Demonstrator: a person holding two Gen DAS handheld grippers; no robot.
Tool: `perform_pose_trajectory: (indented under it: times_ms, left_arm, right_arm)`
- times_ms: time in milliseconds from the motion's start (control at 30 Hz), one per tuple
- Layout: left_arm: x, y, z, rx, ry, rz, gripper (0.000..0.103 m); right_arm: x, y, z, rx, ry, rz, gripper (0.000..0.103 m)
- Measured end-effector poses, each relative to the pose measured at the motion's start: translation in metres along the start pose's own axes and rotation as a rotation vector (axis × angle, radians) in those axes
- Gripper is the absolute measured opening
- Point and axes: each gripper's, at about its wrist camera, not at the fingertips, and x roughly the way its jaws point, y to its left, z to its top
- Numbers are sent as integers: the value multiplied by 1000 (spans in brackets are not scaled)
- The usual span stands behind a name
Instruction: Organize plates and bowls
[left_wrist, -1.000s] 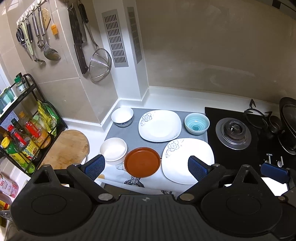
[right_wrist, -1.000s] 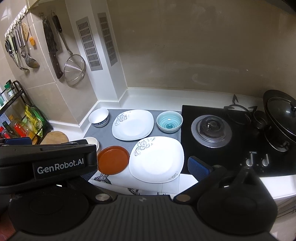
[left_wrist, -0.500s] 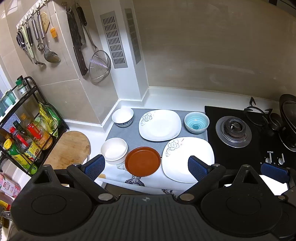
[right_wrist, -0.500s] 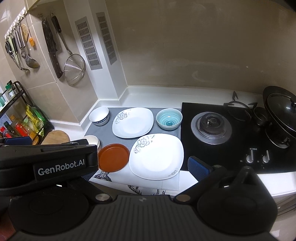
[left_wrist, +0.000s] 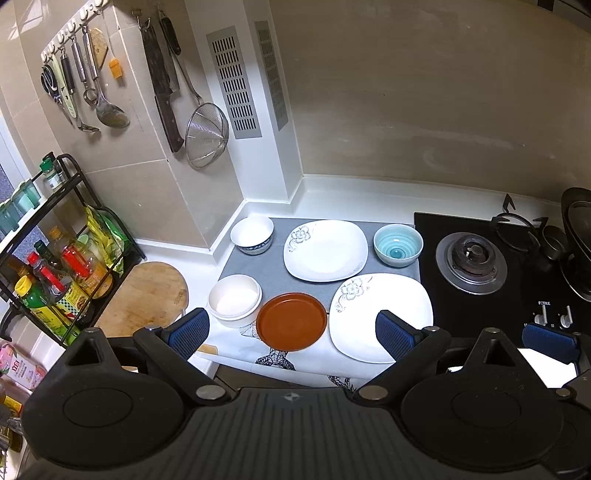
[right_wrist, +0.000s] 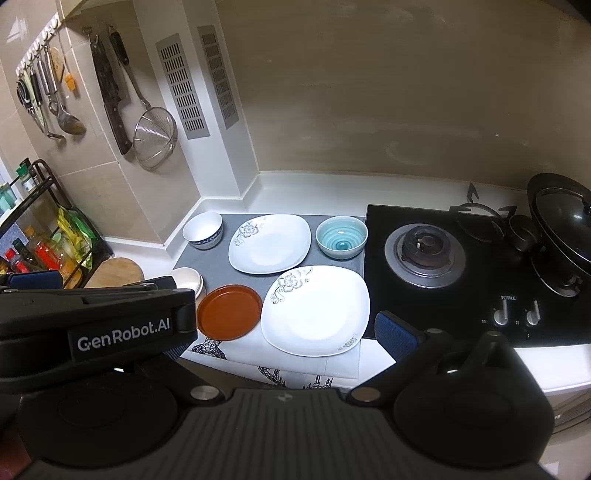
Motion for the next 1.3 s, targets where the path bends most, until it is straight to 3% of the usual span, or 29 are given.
perform_pose_trajectory:
  times_ms: [433,700,833,967,1033,1100,1167,1233,1300]
  left_arm:
    - [13,3,-1,8,29,-6,97]
    - [52,8,-1,14,88,-41,99]
    - [102,17,-11,-9,137,-129,103]
    - [177,33,-32,-51,234,-372,103]
    - [212,39,-40,-56,274,-441,102]
    - [247,44,-44,-48,325,-470,101]
    - [282,49,-41,-44,407,-491,88]
    - [316,51,-34,-26,466,-490,83]
    - [347,45,-21,46,487,-436,70]
  right_arm:
    - [14,0,-4,8,29,6,103]
    - [48,5,-5,10,88,-28,103]
    - [82,5,-13,-5,135,-46,103]
    - [128,-14,-31,21,192,-4,103]
    - [147,-34,-42,78,194,23,103]
    - [165,-56,-52,122,186,55,103]
    - [183,-78,-62,146,160,81,103]
    - [207,-92,-65,120,188,24,103]
    - [227,-101,-66,90,234,-30,103]
